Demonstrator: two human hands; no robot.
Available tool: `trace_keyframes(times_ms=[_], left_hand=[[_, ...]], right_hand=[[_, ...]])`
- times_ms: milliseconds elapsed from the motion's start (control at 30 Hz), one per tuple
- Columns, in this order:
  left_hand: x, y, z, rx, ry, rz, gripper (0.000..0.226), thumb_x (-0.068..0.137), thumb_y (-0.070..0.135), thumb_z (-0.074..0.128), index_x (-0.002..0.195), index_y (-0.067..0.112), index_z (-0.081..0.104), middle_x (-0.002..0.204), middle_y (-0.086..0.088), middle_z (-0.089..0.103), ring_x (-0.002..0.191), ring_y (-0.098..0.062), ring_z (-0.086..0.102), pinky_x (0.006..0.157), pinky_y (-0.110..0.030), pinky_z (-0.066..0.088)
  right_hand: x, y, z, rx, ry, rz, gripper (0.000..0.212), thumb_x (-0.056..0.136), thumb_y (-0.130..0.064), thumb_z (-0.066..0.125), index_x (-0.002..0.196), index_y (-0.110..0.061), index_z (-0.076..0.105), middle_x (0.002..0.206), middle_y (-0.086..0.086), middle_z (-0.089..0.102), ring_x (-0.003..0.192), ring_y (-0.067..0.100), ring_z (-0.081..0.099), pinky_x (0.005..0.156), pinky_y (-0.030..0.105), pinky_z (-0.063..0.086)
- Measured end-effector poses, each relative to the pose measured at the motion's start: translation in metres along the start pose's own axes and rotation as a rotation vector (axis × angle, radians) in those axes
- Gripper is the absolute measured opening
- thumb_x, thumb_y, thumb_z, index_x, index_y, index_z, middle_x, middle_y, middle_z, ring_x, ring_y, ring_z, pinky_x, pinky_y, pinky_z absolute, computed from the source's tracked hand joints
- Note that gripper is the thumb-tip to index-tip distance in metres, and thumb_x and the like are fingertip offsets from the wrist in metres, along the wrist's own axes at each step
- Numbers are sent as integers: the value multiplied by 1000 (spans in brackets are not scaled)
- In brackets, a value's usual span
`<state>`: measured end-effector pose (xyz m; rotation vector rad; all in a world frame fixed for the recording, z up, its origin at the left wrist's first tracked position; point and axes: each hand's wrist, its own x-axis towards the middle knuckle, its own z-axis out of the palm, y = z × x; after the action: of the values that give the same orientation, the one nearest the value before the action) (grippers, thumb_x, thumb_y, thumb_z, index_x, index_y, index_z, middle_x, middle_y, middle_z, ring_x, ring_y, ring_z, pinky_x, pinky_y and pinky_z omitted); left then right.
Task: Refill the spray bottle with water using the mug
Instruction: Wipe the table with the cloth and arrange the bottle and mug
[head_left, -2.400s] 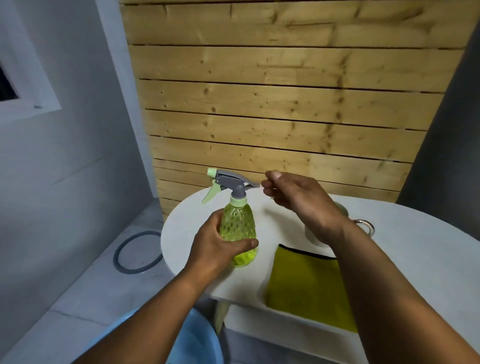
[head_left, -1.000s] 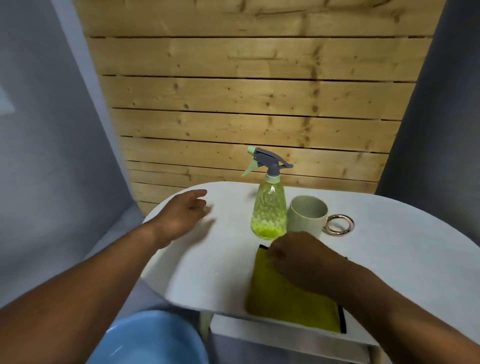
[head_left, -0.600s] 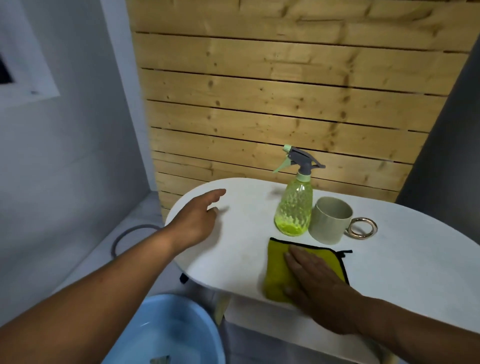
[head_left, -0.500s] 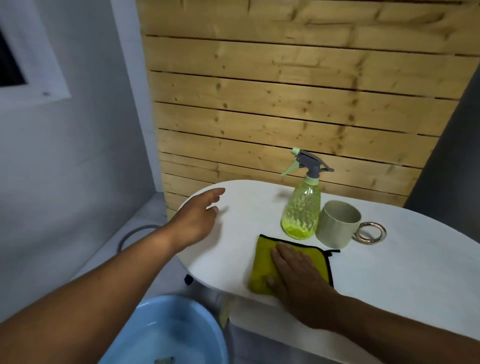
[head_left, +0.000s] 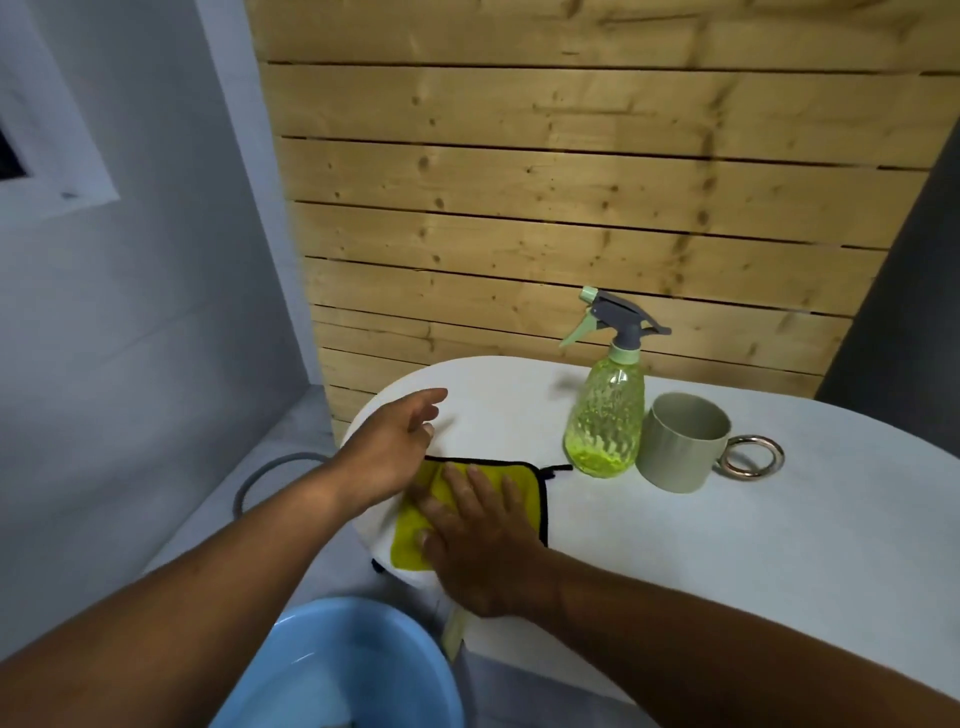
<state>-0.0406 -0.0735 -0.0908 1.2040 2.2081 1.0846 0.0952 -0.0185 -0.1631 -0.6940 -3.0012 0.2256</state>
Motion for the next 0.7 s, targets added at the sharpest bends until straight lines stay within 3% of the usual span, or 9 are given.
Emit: trace_keyframes(times_ms=[67, 133, 300, 400, 433, 467, 567, 633, 700], left_hand=[[-3, 2, 17, 48, -56, 51, 47, 106, 7, 42, 149, 26, 48, 149, -1, 54, 141, -19, 46, 111, -23, 33], [-11, 8, 42, 90, -126, 110, 45, 106, 9, 43, 148, 24, 50, 151, 3, 52, 143, -16, 44, 112, -16, 27], [-34, 23, 111, 285, -297, 308, 46, 108, 16, 38, 154, 21, 40, 163, 0, 36, 152, -14, 29, 118, -15, 14], [-45, 42, 139, 337, -334, 353, 49, 110, 24, 34, 158, 21, 31, 169, 2, 22, 156, -11, 15, 123, -19, 7], [-50, 49, 146, 361, -357, 376, 50, 110, 25, 34, 159, 20, 29, 170, 2, 19, 157, -12, 13, 125, -22, 6], [-54, 54, 153, 379, -377, 398, 51, 109, 24, 34, 160, 19, 27, 170, 1, 18, 157, -13, 12, 126, -24, 7], [-59, 65, 169, 307, -271, 411, 48, 107, 23, 38, 155, 19, 38, 163, -2, 34, 152, -17, 27, 124, -26, 18], [-57, 74, 174, 200, -88, 416, 41, 104, 24, 43, 144, 23, 51, 147, 0, 52, 139, -17, 44, 118, -33, 34], [-50, 92, 175, 161, -5, 556, 38, 98, 17, 50, 135, 22, 57, 134, 1, 58, 129, -16, 50, 108, -34, 43]], right_hand=[[-20, 16, 2, -17, 5, 28, 54, 100, -51, 18, 144, -36, 46, 152, 5, 44, 140, 33, 41, 108, 59, 28], [-41, 39, -1, -27, -1, 49, 71, 93, -61, -7, 152, -39, 26, 162, 5, 23, 148, 34, 23, 114, 59, 16], [-94, 92, -16, -76, -97, 101, 95, 76, -72, -25, 156, -35, 11, 164, 5, -1, 151, 35, 5, 116, 57, 7], [-131, 120, -25, -121, -144, 171, 63, 100, -58, 2, 146, -33, 37, 151, 9, 45, 134, 34, 49, 108, 52, 36], [-143, 129, -24, -118, -130, 197, 57, 102, -56, 7, 145, -35, 38, 149, 6, 48, 131, 31, 52, 109, 47, 33], [-152, 135, -29, -104, -133, 207, 58, 101, -59, 6, 149, -39, 32, 155, 2, 38, 138, 27, 44, 110, 43, 23], [-167, 156, -34, -9, -37, 172, 75, 76, -79, -10, 147, -53, -9, 155, -20, -19, 147, 5, -15, 118, 28, -9], [-171, 163, -41, 86, -44, 157, 82, 71, -84, -6, 146, -53, -12, 153, -25, -22, 144, -1, -23, 118, 26, -12], [-170, 163, -39, 54, -78, 127, 82, 80, -82, 6, 152, -46, -4, 156, -22, -17, 147, 3, -17, 121, 30, -6]])
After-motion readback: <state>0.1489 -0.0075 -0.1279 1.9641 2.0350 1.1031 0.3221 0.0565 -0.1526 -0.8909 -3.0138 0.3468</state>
